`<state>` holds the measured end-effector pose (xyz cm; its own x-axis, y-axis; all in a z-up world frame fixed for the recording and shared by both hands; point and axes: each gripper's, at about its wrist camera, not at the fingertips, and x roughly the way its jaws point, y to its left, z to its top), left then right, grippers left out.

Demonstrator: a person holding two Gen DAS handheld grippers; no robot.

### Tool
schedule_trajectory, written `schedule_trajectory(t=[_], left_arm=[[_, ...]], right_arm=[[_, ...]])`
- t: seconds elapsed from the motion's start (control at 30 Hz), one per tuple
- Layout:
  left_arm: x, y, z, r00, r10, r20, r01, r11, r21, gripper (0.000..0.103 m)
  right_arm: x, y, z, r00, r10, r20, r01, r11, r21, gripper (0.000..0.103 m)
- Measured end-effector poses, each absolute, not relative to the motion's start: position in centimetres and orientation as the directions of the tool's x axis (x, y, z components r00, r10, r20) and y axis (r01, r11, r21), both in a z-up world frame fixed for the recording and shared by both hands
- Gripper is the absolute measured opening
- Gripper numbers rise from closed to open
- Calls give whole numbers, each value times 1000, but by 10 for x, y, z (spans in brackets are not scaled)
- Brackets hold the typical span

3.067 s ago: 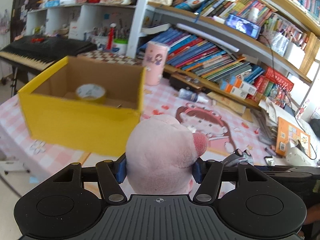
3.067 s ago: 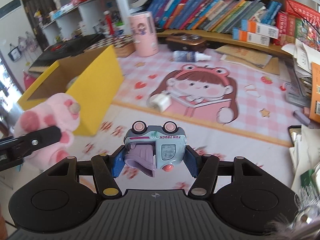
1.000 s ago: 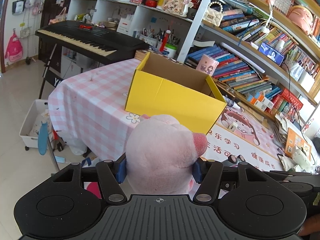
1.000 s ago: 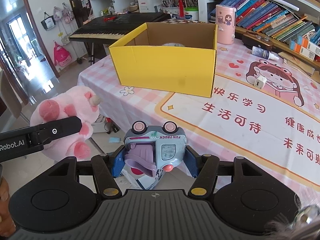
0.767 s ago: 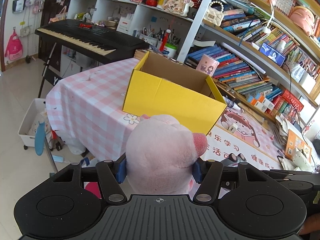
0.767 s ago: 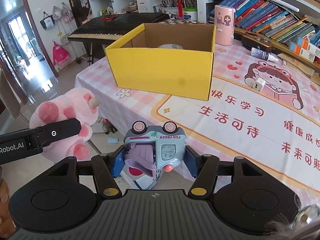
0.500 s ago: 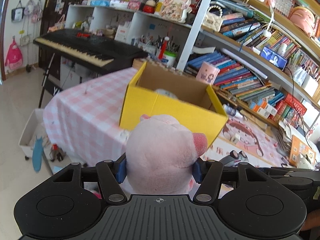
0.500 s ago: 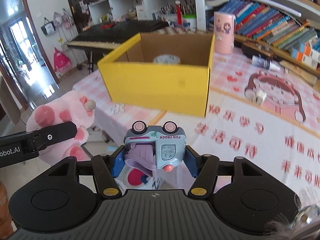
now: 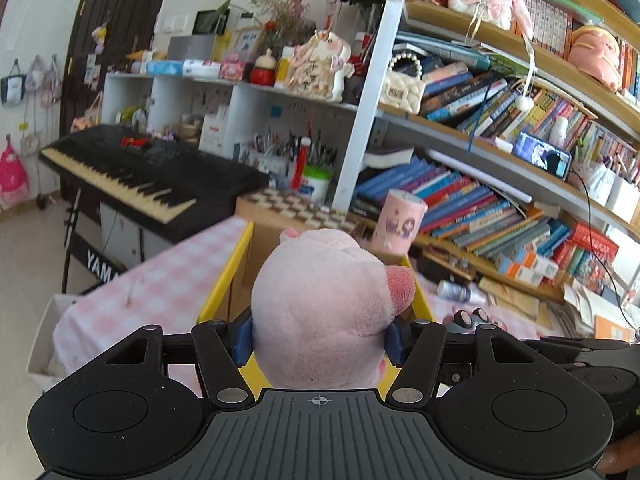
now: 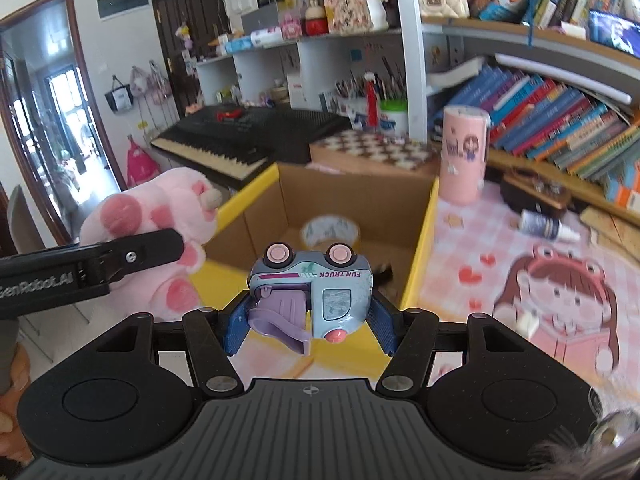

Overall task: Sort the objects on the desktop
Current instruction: 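Lower the pink plush and grey truck into the box with both tools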

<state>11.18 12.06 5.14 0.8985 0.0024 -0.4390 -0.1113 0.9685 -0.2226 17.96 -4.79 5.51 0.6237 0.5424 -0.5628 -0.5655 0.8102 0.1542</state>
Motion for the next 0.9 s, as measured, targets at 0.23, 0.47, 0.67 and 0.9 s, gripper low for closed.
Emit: schedule_trajectory(t=[0.23, 0.47, 0.67, 0.9], left_arm=[[159, 114, 52, 891, 18, -453, -111, 977, -180, 60], [196, 112, 35, 863, 43, -503, -126, 983, -131, 60], [220, 112, 13, 814, 60, -577, -131, 988, -82, 60], [243, 110, -14, 745, 60, -665, -112, 993, -36, 61]], right_arm=[[225, -43, 59, 651, 540, -534, -575, 810, 117, 58], [261, -47, 53, 675, 508, -535, -555, 828, 87, 58], [281, -45, 45, 664, 503, -553, -561, 824, 77, 58], [307, -21, 32, 621, 515, -590, -601, 797, 63, 58]])
